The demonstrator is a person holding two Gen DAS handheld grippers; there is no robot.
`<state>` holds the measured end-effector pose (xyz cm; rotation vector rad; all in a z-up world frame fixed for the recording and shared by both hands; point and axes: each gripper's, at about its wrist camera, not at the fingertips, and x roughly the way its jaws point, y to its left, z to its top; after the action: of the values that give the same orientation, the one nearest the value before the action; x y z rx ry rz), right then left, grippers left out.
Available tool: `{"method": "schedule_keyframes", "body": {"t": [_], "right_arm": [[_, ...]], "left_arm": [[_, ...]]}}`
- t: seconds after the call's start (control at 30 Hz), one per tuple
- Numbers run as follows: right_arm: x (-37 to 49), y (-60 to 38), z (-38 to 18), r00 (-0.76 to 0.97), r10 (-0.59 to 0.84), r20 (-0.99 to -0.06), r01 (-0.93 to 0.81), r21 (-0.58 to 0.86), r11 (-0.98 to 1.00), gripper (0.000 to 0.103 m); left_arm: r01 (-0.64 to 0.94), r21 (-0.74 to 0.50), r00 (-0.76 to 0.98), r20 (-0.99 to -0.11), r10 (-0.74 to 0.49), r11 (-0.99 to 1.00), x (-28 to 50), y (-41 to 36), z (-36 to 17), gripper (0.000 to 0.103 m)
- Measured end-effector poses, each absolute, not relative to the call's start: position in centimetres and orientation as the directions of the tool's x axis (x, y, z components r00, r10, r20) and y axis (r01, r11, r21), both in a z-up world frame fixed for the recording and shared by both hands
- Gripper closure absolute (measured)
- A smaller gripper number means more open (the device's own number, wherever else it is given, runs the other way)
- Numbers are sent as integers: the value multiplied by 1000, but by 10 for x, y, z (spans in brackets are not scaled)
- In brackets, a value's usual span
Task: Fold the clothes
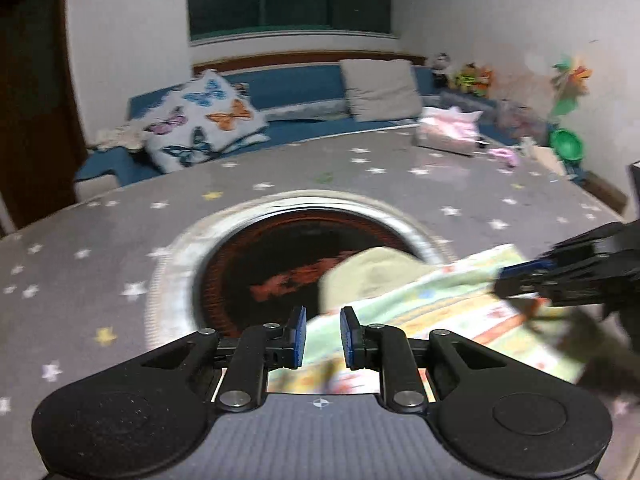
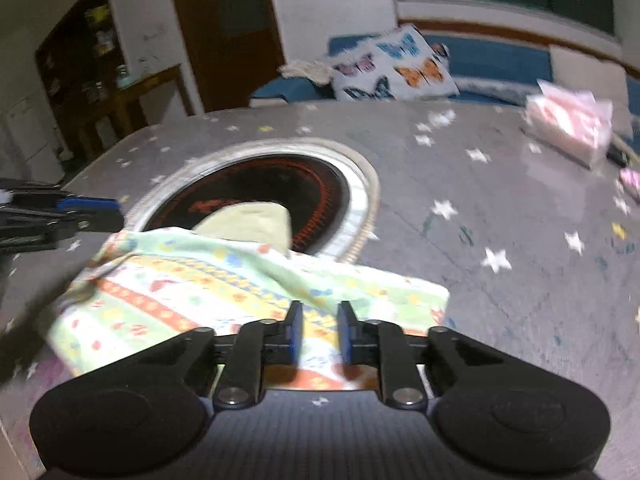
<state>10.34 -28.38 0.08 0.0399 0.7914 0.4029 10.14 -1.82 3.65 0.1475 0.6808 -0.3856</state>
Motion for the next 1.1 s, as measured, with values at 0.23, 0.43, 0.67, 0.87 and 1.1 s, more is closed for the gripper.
{"method": "schedule_keyframes", "body": {"t": [0.23, 0.43, 0.67, 0.87, 1.1], "right_arm": [[114, -270, 16, 636, 413, -651, -388, 193, 901, 90], [139, -239, 6, 592, 432, -681, -444, 173, 879, 90], [144, -231, -1, 587, 404, -702, -454, 128, 882, 90], [112, -221, 20, 603, 434, -670, -530, 70, 845, 90], [97, -191, 5, 565, 442, -697, -602, 19, 799, 89]], "left_arm": [[432, -33, 650, -682, -336, 901, 123, -49, 18, 82], [414, -55, 620, -714, -325, 909, 142, -53, 4, 82], [416, -44, 627, -710, -322, 908, 143, -52, 1, 82], [438, -35, 660, -666, -348, 898, 117, -47, 16, 82], [475, 6, 662, -661, -353, 880, 95, -48, 11, 82]]}}
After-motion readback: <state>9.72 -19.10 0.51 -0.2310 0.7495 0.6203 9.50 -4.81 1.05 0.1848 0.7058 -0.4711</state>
